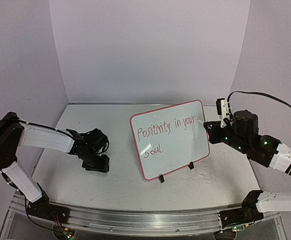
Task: Write a sentence on the whiteboard
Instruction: Pick up the pen cap from the center of the board.
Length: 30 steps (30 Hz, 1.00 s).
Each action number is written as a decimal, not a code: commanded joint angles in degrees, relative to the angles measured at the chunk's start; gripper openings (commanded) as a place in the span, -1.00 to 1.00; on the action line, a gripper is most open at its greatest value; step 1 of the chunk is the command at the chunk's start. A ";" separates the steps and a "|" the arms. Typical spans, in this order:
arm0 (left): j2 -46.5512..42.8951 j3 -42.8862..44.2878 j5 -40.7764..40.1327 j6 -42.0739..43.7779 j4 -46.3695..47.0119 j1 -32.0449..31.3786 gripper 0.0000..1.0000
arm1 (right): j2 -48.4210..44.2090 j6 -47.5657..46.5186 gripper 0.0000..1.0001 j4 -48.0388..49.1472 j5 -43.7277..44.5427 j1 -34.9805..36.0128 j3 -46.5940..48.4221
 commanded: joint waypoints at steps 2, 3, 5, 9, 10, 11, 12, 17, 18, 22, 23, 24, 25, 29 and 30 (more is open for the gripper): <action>3.08 4.56 -1.46 1.95 2.18 0.25 -0.04 | -2.28 -0.29 -1.00 1.04 -1.89 0.05 -0.96; 3.99 4.99 -1.49 2.27 2.20 0.20 -0.07 | -2.17 -0.29 -1.00 1.02 -2.04 0.04 -1.03; 5.59 5.32 -1.80 2.64 2.20 0.19 -0.14 | -1.91 -0.29 -1.00 0.92 -2.34 0.01 -1.03; 6.53 4.56 -2.37 3.01 2.12 0.10 -0.43 | -1.94 -0.09 -1.00 0.84 -2.70 0.03 -0.79; 6.44 4.19 -2.46 2.99 2.10 0.07 -0.48 | -1.85 -0.01 -1.00 0.85 -2.65 0.04 -0.63; 6.29 3.75 -2.80 2.99 2.05 0.01 -0.52 | -1.67 0.09 -1.00 0.85 -2.65 0.05 -0.36; 6.01 3.29 -3.34 2.97 2.00 -0.05 -0.57 | -1.50 0.32 -1.00 0.80 -2.61 0.01 0.00; 3.62 2.04 -5.52 3.35 1.56 -0.16 -0.85 | -2.07 1.49 -1.00 0.60 -1.93 0.03 0.52; 2.96 2.05 -5.85 3.54 1.41 -0.17 -0.89 | -2.30 1.64 -1.00 0.57 -1.60 0.04 0.61; 0.18 2.23 -5.27 3.85 1.25 -0.16 -1.00 | -2.90 1.95 -1.00 0.57 -1.65 0.05 1.68; -0.39 2.33 -4.96 3.95 1.24 -0.16 -1.00 | -3.06 2.08 -1.00 0.46 -1.91 0.01 2.03; -1.18 2.48 -4.97 4.16 1.15 -0.16 -1.00 | -3.27 2.32 -1.00 0.32 -2.23 -0.01 2.41; -2.17 2.63 -5.22 4.41 1.01 -0.15 -1.00 | -3.52 2.66 -1.00 0.14 -2.54 0.01 2.81; -9.00 4.58 -9.40 5.98 -1.68 -0.07 -1.00 | -4.88 4.41 -1.00 -0.62 -3.80 0.04 3.76; -11.44 5.43 -10.07 7.14 -2.12 -0.08 -1.00 | -5.09 4.94 -1.00 -0.67 -4.32 0.04 3.90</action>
